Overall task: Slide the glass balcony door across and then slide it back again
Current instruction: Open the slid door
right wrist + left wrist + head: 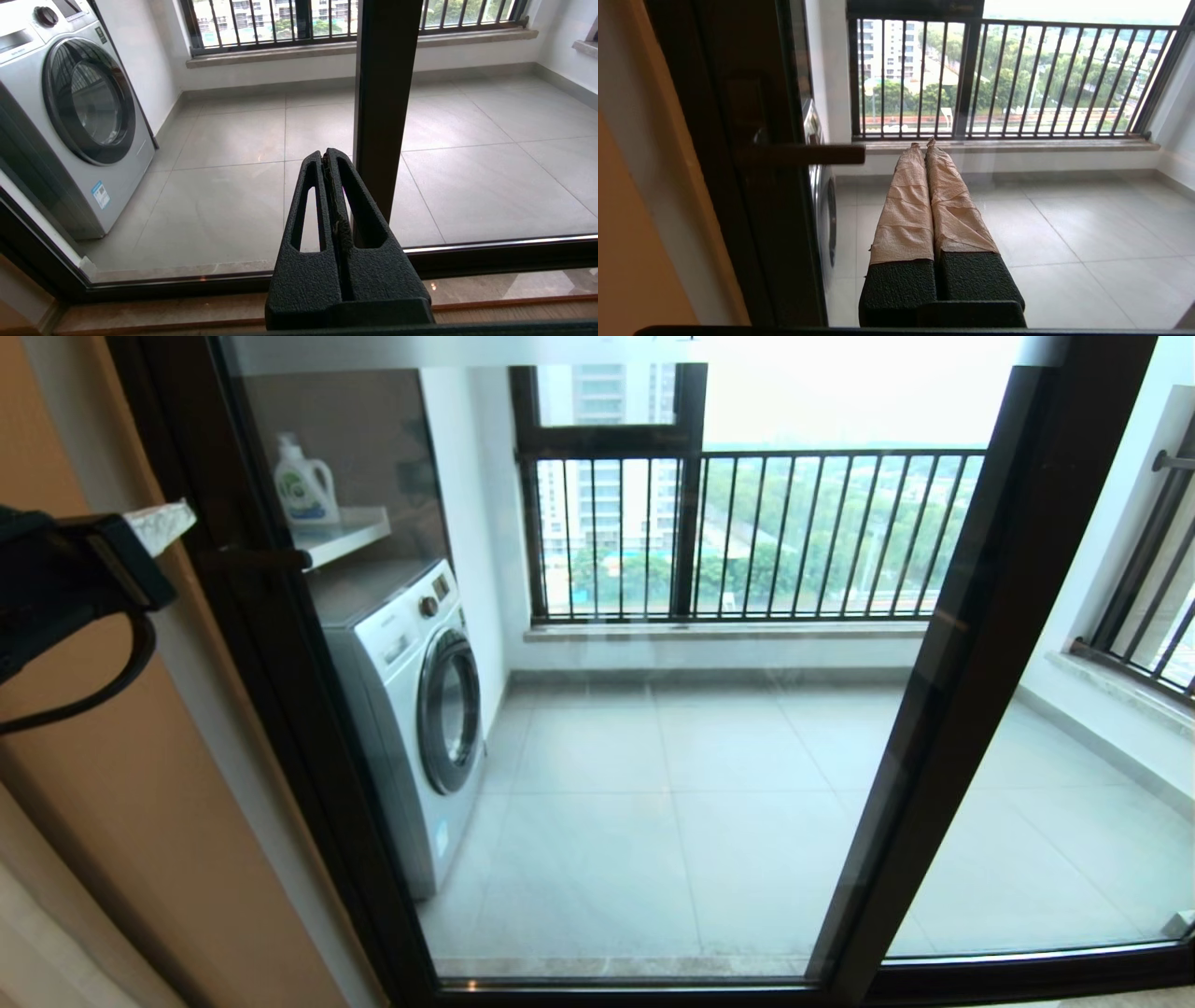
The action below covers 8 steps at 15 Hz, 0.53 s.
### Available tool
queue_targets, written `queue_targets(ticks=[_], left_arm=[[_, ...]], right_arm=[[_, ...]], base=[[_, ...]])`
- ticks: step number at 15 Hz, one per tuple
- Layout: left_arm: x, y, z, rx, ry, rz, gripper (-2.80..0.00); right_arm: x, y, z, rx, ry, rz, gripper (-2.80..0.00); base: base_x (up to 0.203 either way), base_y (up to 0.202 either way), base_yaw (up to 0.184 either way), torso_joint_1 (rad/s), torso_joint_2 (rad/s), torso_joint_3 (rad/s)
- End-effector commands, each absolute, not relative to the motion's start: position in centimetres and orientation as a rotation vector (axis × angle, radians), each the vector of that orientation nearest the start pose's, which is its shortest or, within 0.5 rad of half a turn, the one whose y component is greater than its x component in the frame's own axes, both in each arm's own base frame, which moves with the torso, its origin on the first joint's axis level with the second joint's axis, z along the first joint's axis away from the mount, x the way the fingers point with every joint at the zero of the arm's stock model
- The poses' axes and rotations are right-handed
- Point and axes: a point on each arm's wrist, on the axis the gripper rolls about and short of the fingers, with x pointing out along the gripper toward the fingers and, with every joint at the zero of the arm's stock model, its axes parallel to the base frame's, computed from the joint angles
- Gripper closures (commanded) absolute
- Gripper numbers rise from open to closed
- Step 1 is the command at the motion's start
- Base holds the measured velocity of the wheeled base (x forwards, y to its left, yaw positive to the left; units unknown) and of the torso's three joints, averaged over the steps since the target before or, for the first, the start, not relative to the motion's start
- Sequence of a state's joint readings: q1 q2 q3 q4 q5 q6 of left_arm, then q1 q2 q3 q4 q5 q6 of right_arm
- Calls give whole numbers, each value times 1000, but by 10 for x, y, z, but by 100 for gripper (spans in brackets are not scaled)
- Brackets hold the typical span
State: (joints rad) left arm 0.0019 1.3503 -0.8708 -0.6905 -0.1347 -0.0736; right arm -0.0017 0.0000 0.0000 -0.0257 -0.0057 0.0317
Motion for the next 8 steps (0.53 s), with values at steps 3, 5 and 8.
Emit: queue_targets(ticks=[3,5,8], left_arm=[[303,-2,297,-62,-181,-133,0],[319,-1,290,-62,-156,-131,0],[344,7,278,-60,-125,-104,0]], right_arm=[[-22,0,75,32,-14,-7,0],[-22,0,75,32,-14,-7,0],[-22,0,75,32,-14,-7,0]], base=[[0,0,0,0,0,0],[0,0,0,0,0,0],[0,0,0,0,0,0]])
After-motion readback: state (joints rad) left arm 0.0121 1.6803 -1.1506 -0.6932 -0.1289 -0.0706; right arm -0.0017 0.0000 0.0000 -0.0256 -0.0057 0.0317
